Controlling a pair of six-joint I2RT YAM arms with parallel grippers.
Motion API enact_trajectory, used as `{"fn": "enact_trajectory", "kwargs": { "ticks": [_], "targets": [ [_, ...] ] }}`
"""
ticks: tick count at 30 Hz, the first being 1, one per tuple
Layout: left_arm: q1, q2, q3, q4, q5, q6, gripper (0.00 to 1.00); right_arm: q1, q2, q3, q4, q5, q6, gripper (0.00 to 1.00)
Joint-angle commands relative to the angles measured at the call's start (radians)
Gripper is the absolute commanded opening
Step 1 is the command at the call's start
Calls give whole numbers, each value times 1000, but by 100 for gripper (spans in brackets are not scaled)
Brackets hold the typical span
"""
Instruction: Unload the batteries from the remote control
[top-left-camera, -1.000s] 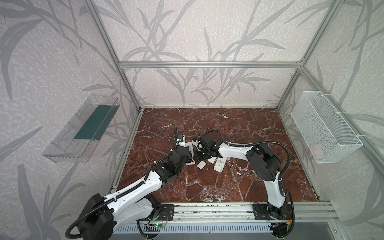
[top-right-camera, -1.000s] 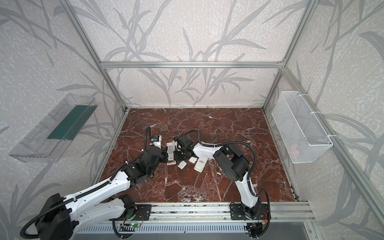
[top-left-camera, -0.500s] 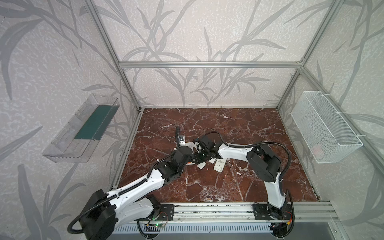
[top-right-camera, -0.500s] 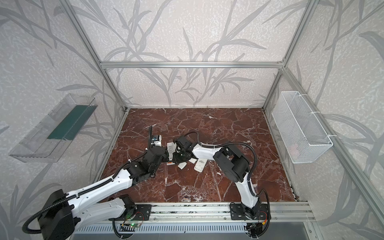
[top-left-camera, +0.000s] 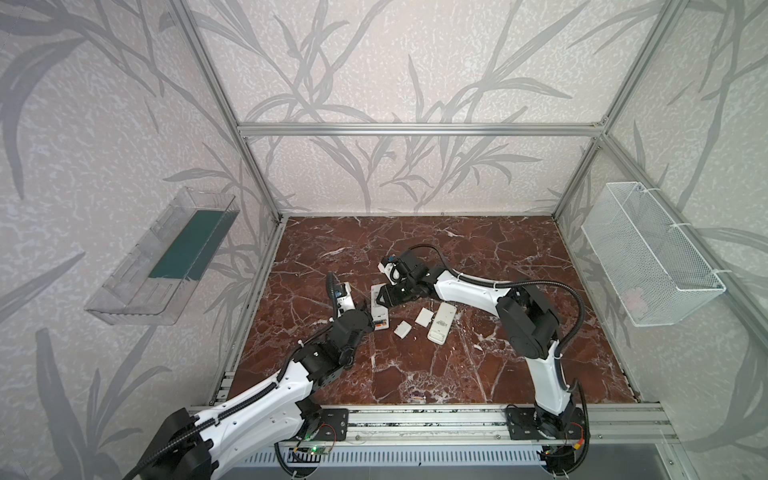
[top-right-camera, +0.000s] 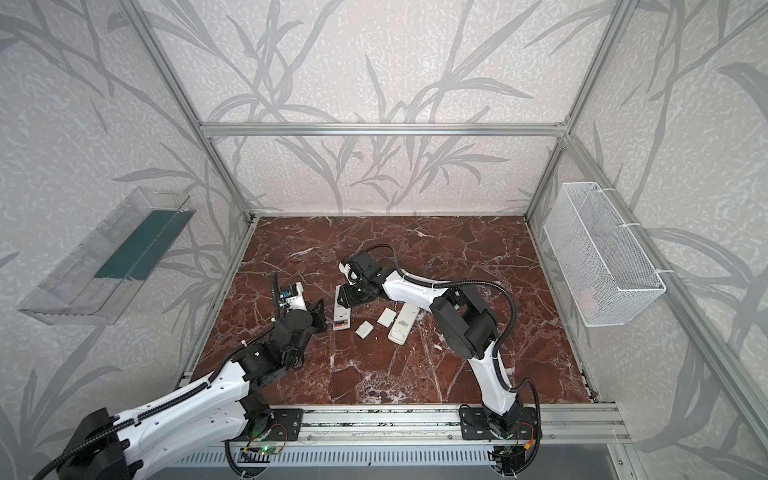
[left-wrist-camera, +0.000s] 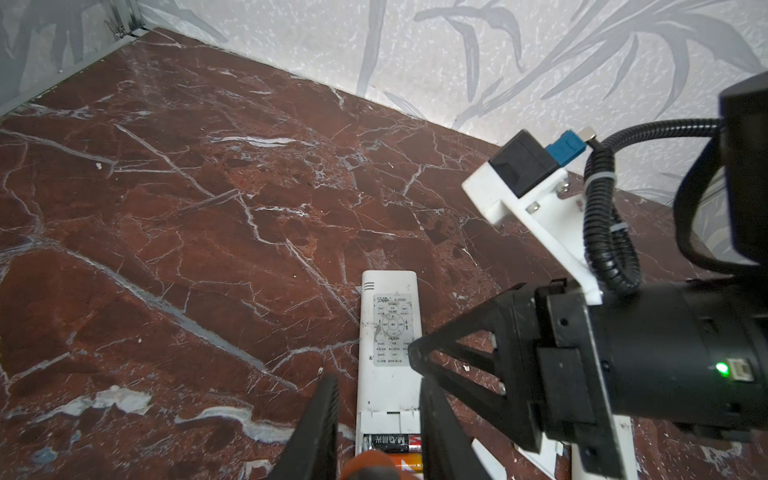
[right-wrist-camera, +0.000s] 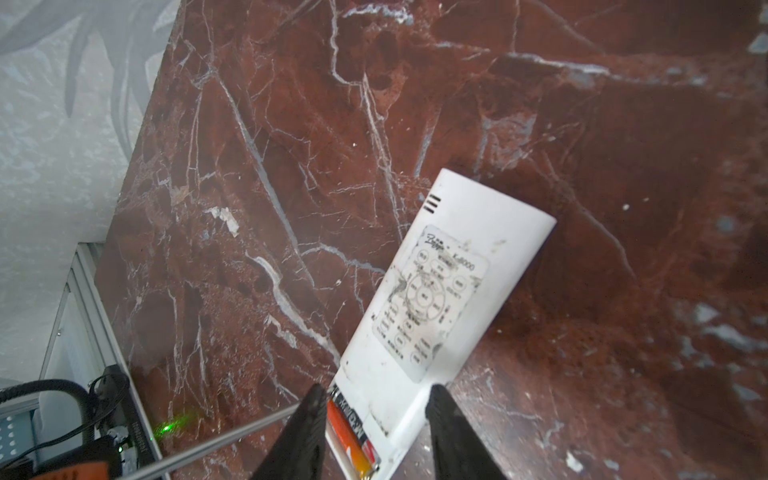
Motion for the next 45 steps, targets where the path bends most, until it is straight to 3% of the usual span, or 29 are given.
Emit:
{"fn": "enact_trajectory", "kwargs": {
  "ticks": [1,11,22,30,45],
  "targets": [
    [7,-6,-41,-31,-5,-38,0,-3,55,11,-70,12,-34,38],
    [29,-106,-113,28,12,-106,0,-11,91,-2,-87,33,-50,28],
    [83,-280,-216,72,28,-288,0,-14,91,-31,-75,23,-37,25],
    [108,-304,-256,133,35,-418,0,-12,82,-60,-59,21,-26,23],
    [147,-363,-241,107,82,-482,0,-11,78,-74,-47,18,-17,22]
  ]
}}
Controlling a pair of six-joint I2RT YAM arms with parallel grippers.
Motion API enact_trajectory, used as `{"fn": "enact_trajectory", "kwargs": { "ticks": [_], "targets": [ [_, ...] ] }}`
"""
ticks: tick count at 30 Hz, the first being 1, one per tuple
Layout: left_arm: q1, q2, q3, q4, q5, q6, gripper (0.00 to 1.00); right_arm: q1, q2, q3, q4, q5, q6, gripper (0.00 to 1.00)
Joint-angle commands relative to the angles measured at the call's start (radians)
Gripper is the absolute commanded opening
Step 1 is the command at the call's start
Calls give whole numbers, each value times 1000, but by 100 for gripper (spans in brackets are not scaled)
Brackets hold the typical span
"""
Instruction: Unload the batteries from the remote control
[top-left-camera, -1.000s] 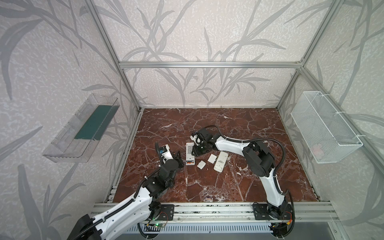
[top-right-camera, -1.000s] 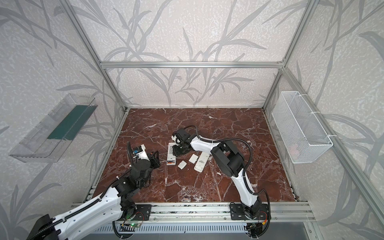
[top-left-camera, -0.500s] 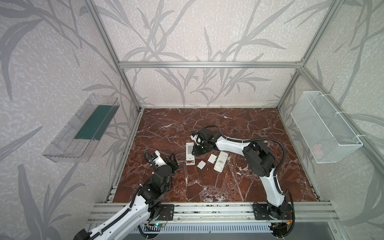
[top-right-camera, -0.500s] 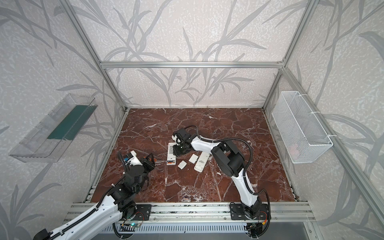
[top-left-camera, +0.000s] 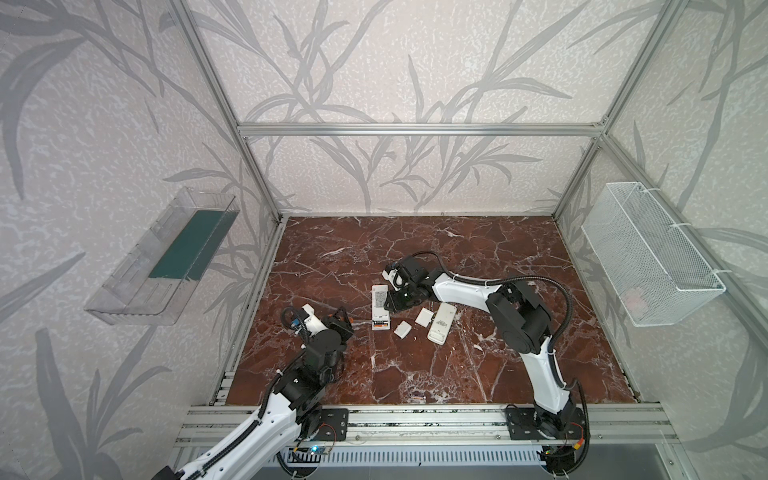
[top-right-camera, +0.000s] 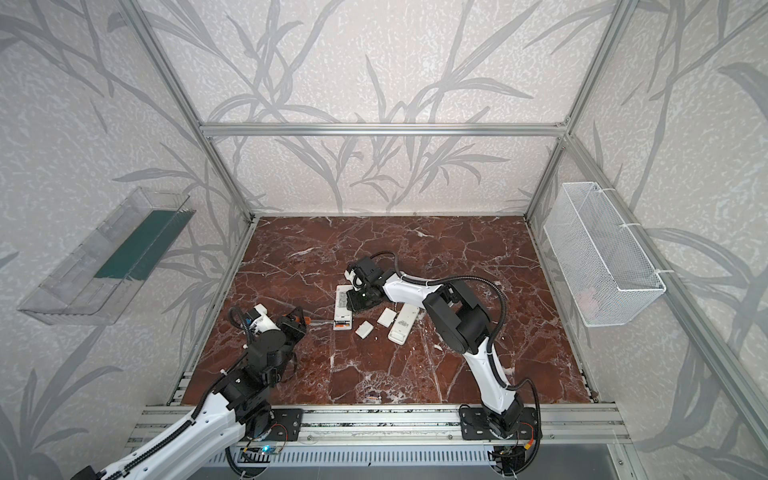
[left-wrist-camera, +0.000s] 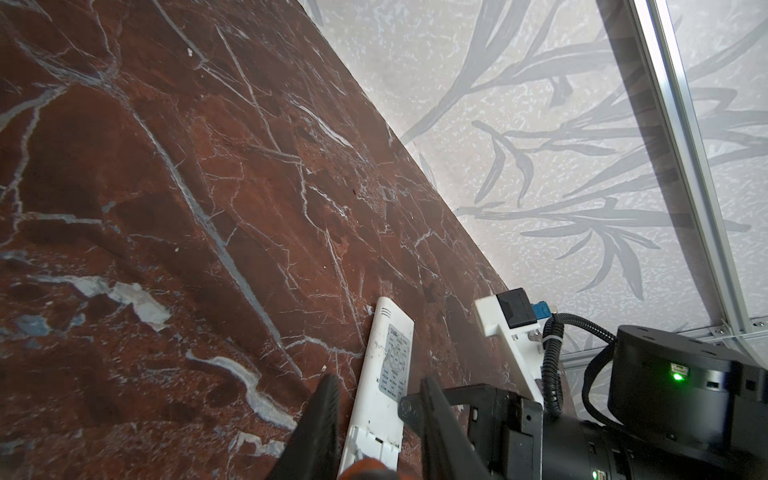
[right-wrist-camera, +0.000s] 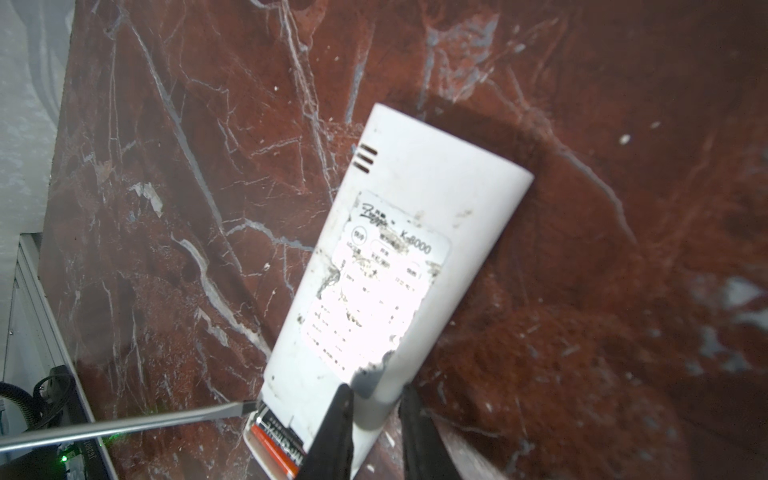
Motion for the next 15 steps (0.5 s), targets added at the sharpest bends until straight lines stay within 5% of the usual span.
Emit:
{"fn": "enact_trajectory", "kwargs": {
  "ticks": [1,11,15],
  "targets": [
    [0,-23,9,42,25,-60,0,12,26,-37,-61,19,-6,22],
    [6,-61,6,30,25,-97,0,12,27,-35,-61,23,-8,21],
    [7,-61,66,-88,21,-1,0,14,24,-33,-63,22,-8,21]
  ]
}}
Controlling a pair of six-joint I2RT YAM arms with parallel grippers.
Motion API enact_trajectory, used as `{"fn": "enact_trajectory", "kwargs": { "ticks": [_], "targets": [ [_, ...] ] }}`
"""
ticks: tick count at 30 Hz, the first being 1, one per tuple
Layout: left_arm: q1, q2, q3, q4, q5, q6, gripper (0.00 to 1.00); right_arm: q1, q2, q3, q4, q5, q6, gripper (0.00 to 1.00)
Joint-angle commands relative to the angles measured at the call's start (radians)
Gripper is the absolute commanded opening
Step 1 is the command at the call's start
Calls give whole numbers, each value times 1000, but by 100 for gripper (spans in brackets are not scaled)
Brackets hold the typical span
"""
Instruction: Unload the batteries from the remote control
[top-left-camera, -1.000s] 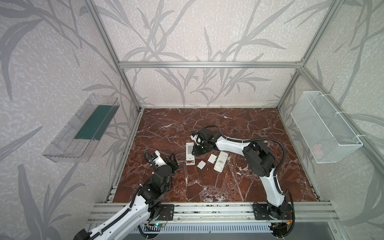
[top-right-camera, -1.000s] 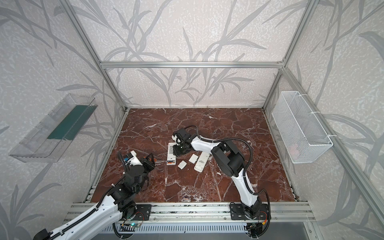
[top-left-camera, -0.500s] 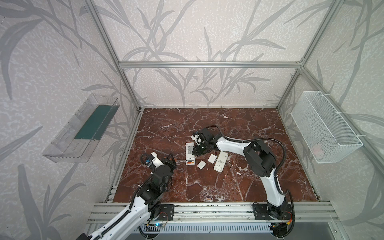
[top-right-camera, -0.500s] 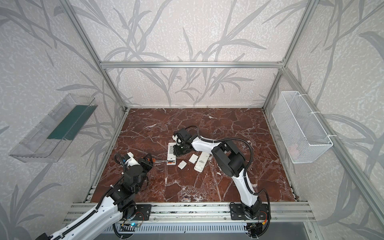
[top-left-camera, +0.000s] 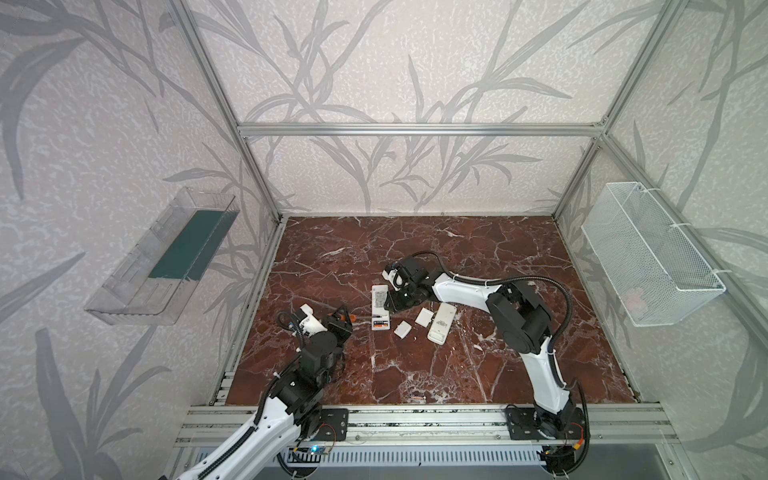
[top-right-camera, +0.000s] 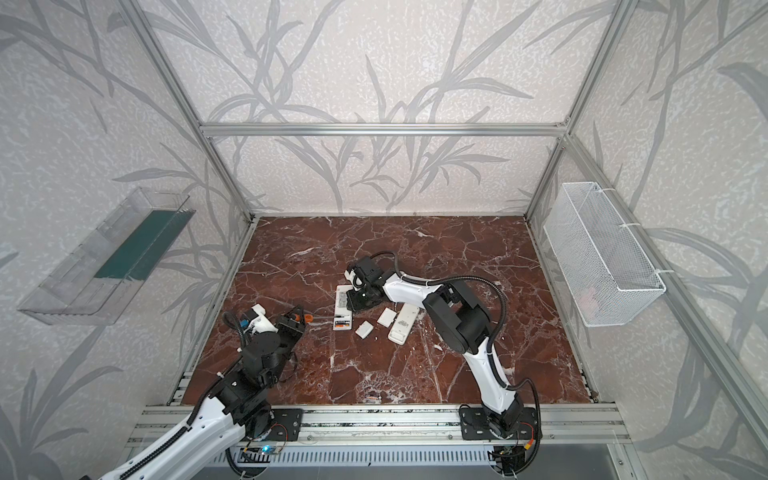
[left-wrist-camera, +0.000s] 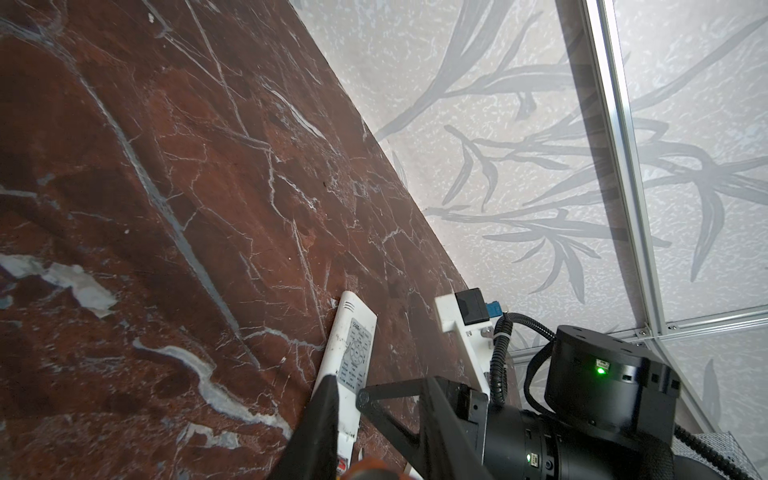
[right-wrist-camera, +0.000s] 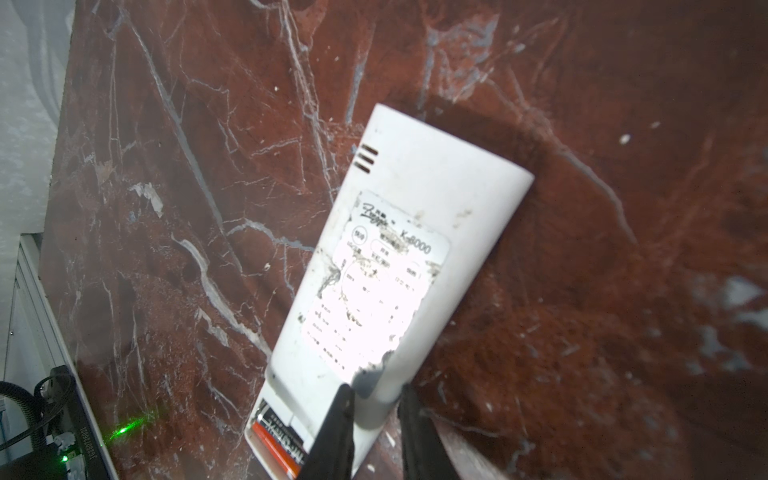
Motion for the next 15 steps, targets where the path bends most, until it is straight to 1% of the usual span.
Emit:
{"fn": "enact_trajectory", "kwargs": {
  "ticks": [1,3,5,11,15],
  "targets": [
    [5,3,77,-104,-15,73,0,14,25,-32,-65,22,-9,21],
    [9,28,102,-135,0,115,0,15,24,-30,-65,21,-11,21],
    [10,57,116,-129,15,135,0,16,22,-30,-67,22,-11,21],
    [12,145,154,-82,29,206,0,18,23,-31,-66,24,-9,20],
    [17,170,159,-50,30,230,0,18,19,-29,-68,24,-11,20]
  ]
}}
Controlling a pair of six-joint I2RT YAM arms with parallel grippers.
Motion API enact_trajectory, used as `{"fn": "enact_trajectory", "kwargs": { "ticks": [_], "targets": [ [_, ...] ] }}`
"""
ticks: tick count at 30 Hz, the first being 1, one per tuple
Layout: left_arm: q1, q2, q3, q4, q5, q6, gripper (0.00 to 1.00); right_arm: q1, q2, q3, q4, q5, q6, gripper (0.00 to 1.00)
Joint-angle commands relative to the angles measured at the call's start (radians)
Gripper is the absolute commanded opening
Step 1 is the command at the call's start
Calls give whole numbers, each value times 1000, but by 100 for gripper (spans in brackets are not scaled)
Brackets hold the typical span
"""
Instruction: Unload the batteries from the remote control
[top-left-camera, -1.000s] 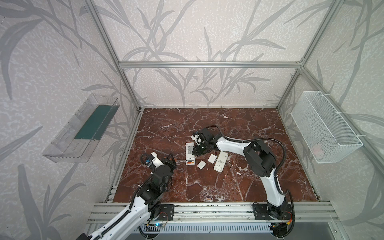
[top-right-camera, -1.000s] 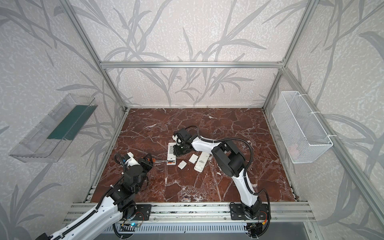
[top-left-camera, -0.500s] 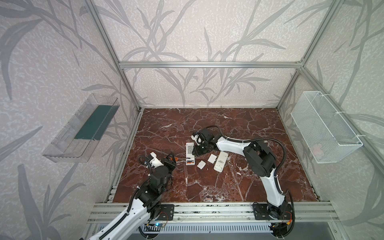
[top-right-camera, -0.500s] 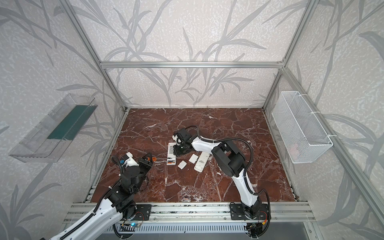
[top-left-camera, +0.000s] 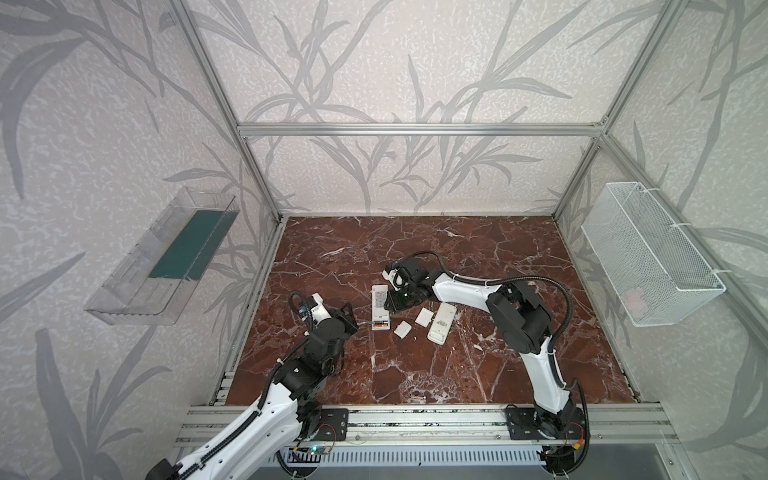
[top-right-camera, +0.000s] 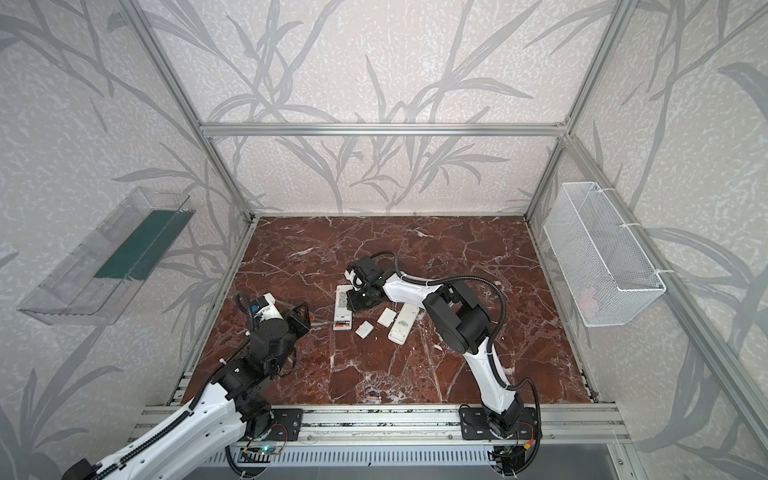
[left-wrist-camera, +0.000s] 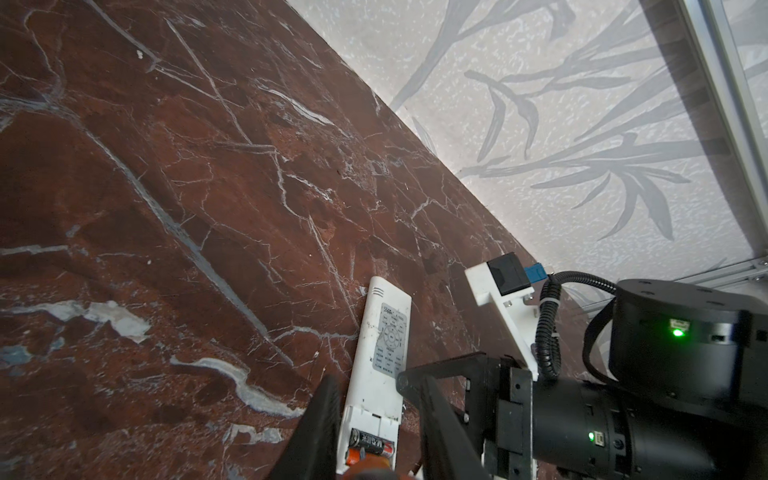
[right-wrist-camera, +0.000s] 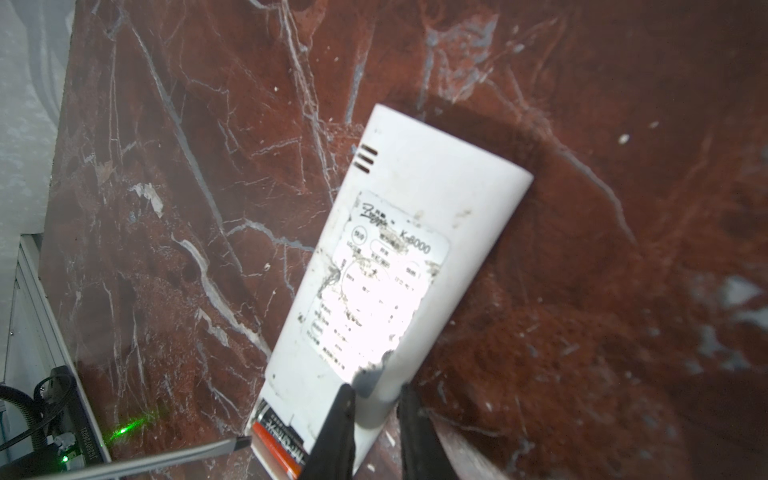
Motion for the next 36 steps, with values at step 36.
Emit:
{"fn": "enact_trajectory", "kwargs": {
  "ticks": [36],
  "targets": [
    [41,60,36,89,36,130,0,20,24,-20,-71,21,-16,18]
  ]
}}
